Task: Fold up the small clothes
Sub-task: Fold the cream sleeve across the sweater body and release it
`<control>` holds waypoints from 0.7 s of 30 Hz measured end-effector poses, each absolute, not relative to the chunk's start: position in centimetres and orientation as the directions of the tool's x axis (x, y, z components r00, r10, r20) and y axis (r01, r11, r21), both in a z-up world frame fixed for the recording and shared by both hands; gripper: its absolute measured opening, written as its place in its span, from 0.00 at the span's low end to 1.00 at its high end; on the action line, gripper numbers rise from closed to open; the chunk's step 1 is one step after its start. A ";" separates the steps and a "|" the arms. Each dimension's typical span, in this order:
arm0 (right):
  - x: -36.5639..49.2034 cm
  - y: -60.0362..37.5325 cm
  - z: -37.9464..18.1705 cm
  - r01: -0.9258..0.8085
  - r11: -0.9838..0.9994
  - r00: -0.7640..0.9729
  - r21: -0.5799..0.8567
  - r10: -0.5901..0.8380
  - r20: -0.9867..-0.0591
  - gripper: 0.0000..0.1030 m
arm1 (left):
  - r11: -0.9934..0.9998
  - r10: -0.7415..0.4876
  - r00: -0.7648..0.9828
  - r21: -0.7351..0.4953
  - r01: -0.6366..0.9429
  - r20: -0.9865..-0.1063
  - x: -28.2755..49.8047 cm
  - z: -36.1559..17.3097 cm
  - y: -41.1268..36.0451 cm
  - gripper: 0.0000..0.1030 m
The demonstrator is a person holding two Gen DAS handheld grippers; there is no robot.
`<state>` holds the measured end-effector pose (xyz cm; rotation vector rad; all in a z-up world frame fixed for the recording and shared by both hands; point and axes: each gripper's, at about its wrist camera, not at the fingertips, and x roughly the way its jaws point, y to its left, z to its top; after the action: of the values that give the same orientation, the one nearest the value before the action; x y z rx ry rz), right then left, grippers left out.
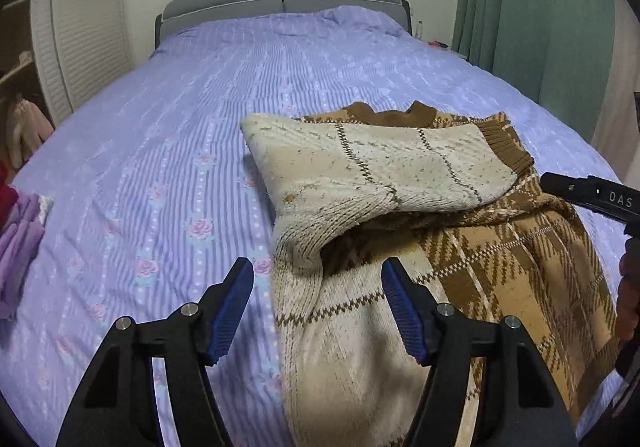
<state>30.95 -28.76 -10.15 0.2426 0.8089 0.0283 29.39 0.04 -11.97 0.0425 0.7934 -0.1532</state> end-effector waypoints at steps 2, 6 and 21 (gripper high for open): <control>31.5 -28.4 -10.5 0.064 0.969 0.686 0.240 0.132 -0.716 0.64 | 0.988 -0.110 0.689 -0.007 0.151 -0.717 30.0 -12.7 -0.4 0.64; 32.5 -28.2 -11.0 0.063 0.963 0.686 0.262 0.149 -0.712 0.63 | 0.991 -0.077 0.683 0.022 0.135 -0.726 31.8 -13.7 -0.9 0.56; 37.4 -28.3 -13.5 0.149 0.924 0.655 0.351 0.174 -0.736 0.30 | 0.994 -0.107 0.661 -0.066 0.087 -0.743 32.5 -13.8 4.6 0.33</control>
<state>37.44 -28.32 -13.55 0.4037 0.8632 0.0148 32.52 4.60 -13.81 -0.0253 0.8417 -0.1100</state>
